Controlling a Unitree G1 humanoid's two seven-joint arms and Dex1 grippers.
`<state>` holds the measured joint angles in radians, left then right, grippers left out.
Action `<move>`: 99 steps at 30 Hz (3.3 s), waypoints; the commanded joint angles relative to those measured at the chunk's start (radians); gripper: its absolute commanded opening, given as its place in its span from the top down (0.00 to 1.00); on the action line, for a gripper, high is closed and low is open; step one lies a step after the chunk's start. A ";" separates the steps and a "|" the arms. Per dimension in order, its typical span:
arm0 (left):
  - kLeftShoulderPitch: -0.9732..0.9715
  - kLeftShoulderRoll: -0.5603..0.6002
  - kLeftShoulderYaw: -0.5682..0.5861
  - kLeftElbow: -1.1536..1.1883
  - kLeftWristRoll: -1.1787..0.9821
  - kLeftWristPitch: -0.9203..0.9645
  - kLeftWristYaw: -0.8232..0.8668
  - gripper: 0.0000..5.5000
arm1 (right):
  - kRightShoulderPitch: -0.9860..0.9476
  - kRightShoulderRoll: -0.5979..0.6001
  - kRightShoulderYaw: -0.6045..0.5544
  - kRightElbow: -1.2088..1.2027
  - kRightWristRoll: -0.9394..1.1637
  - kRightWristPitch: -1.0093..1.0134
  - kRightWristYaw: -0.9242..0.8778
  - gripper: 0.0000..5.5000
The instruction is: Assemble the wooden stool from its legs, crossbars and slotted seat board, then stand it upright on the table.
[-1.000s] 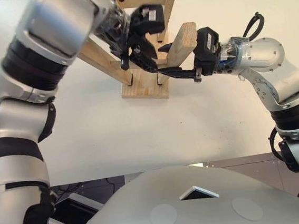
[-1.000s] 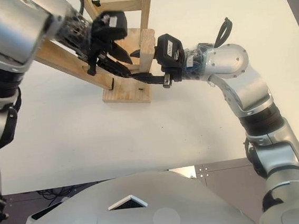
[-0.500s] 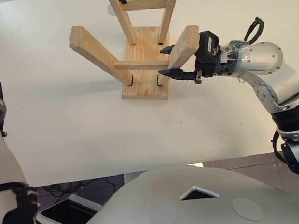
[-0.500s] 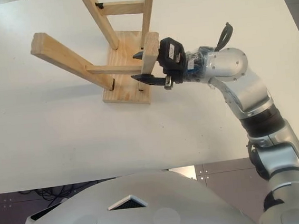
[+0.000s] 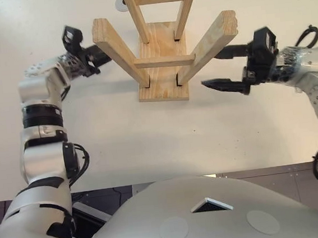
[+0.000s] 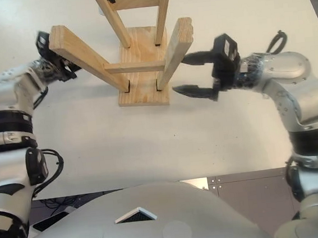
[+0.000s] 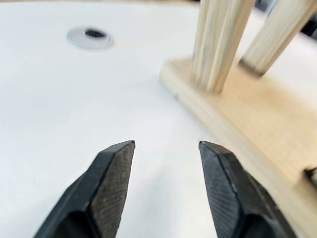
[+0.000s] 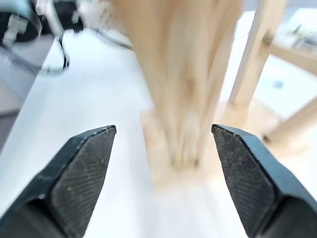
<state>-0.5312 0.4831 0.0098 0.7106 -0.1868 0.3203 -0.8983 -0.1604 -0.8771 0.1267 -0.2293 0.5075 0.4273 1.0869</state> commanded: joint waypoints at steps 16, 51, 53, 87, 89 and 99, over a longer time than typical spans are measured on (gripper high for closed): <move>0.271 0.105 -0.445 -0.562 0.124 -0.162 -0.414 0.57 | -0.342 0.659 0.118 1.068 -0.506 -0.539 -0.612 0.35; 0.266 -0.015 -0.428 -0.427 0.101 -0.124 -0.280 0.57 | -0.381 0.620 0.047 1.122 -0.550 -0.589 -0.477 0.35; 0.303 0.026 -0.395 -0.468 0.058 -0.075 -0.306 0.57 | -0.399 0.555 0.019 1.142 -0.554 -0.612 -0.473 0.35; -0.248 -0.124 -0.024 0.550 0.152 -0.623 -0.174 0.57 | 0.015 0.336 0.168 0.340 -0.442 -0.139 -0.189 0.35; -0.204 -0.104 -0.036 0.518 0.149 -0.627 -0.272 0.57 | -0.008 0.332 0.143 0.380 -0.445 -0.155 -0.215 0.35; 0.077 -0.021 -0.057 0.181 0.083 -0.503 -0.443 0.57 | -0.058 0.261 0.064 0.423 -0.426 -0.172 -0.208 0.35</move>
<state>-0.5263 0.4296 -0.0469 0.9394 -0.1047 -0.2492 -1.3437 -0.2037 -0.5707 0.2074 0.1820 0.0983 0.2518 0.8689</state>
